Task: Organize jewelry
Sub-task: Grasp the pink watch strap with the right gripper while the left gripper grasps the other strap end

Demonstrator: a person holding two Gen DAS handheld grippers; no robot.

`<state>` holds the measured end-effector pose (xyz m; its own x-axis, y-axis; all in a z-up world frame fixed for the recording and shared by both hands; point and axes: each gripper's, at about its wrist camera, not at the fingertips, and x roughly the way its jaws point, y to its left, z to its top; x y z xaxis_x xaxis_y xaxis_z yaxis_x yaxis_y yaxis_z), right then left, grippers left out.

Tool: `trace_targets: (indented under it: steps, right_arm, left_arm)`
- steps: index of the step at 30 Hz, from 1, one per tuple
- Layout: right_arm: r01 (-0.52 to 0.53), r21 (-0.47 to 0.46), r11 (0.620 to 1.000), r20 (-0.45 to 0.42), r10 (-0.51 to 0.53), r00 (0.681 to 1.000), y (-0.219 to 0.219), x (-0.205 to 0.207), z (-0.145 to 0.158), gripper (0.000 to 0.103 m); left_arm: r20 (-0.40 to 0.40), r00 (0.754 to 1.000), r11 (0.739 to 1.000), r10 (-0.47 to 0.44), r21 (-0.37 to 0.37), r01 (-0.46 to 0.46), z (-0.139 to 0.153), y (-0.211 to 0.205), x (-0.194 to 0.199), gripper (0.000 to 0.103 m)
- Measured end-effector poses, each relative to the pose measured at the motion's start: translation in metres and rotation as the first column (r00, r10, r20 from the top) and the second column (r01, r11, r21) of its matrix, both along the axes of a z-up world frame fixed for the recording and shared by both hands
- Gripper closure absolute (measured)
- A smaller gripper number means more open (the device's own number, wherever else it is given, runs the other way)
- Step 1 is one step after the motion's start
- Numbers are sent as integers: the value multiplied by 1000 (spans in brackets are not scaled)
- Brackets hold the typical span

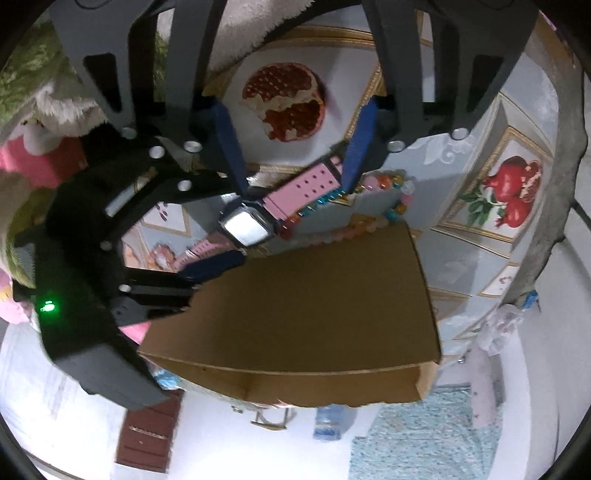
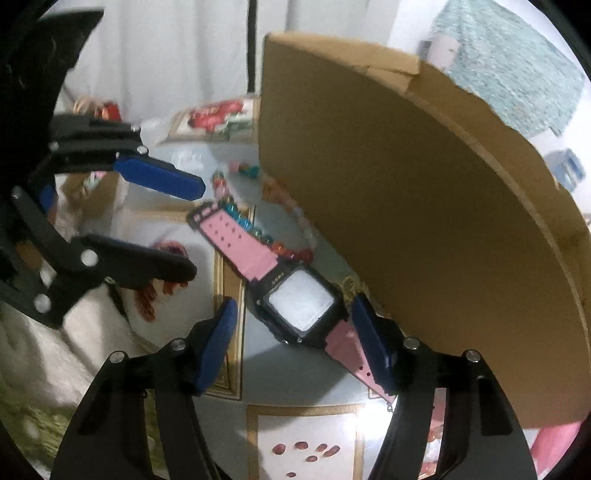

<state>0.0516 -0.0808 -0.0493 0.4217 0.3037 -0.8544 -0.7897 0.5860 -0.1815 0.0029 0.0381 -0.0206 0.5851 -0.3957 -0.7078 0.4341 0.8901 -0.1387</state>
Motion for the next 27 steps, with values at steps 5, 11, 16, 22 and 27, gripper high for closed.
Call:
trace_targets:
  steps: [5,11,16,22,27]
  right_arm:
    - [5,29,1000,-70,-3,998,-6,9,2,50]
    - [42,85,995,-188,-26,982,-16,23,6,50]
    - [85,150,985,-317,-33,948,-30,36,8,50]
    - [93,183,979,-408,-10,913,-40,44,9,50]
    - [116,210,971,-446,-11,895,-40,47,11,50]
  left_arm:
    - [46,997,996,-55,75,52,-1,-12,-6,60]
    - [121,982,967,-144,229,114,-2,-36,-12,59]
    - [142,970,913,-199,385,131,-13,-54,-15,59]
    - [174,958,881,-227,456,126,-15,-64,-22,59]
    - [181,962,879,-204,467,98,-18,-67,-21,87]
